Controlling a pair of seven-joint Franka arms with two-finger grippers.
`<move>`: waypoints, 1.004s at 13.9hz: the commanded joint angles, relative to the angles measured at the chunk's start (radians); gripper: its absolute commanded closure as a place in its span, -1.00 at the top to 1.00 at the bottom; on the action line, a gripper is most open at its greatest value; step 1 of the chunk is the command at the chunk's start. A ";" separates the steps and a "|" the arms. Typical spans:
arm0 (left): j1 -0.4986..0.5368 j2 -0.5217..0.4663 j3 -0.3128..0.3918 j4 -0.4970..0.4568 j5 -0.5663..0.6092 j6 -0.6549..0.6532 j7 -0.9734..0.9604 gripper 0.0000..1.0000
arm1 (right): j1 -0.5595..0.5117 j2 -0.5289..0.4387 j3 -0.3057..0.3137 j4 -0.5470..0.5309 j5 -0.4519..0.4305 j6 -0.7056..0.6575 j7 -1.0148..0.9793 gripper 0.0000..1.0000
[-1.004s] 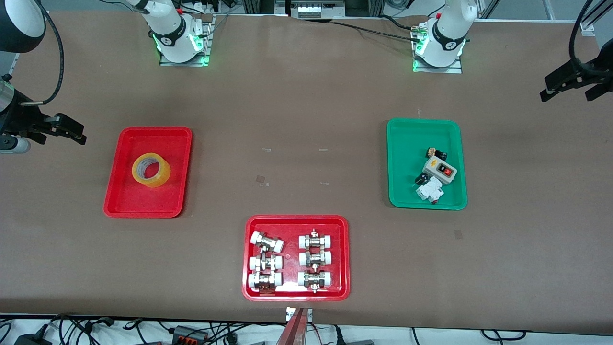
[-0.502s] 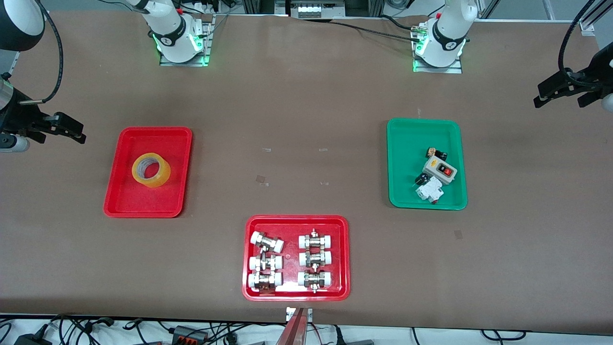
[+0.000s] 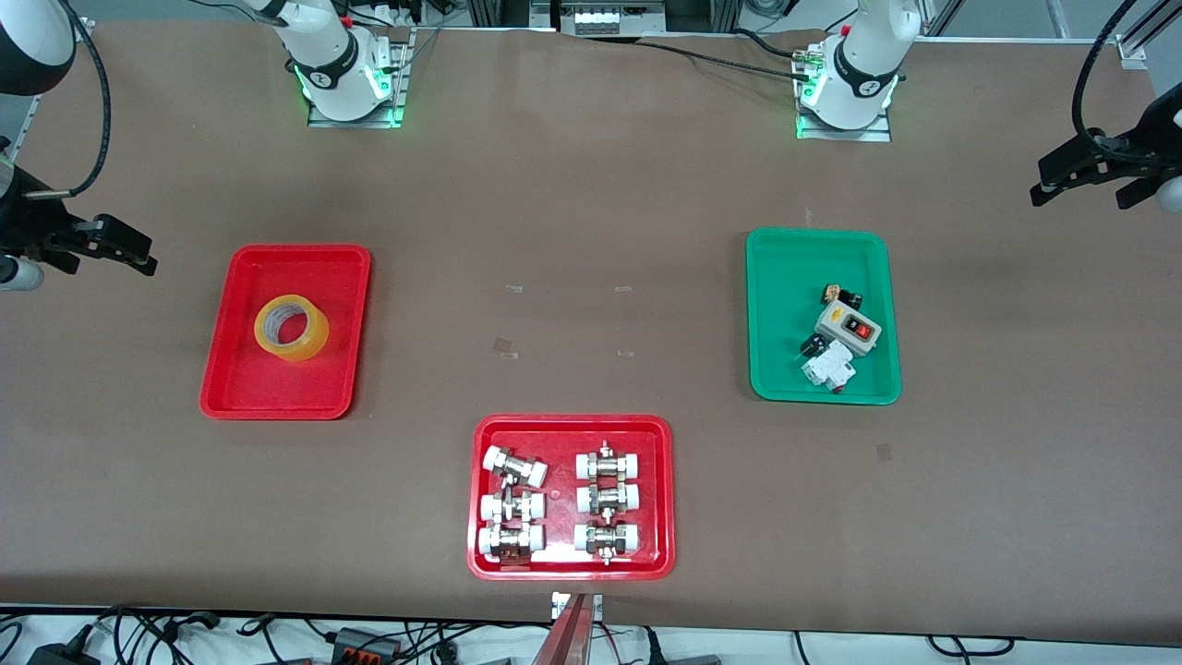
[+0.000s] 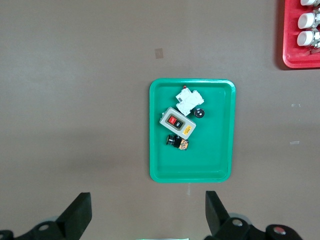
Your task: Left arm passes tape to right arm into tray
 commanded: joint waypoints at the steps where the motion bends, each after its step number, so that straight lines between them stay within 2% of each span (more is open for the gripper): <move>1: 0.008 -0.014 -0.001 -0.009 0.003 0.009 0.031 1.00 | -0.027 -0.021 0.016 -0.011 0.005 -0.014 -0.001 1.00; 14: 0.005 -0.019 -0.013 -0.011 0.038 0.015 0.019 1.00 | -0.018 -0.051 0.022 -0.024 0.003 -0.047 -0.015 1.00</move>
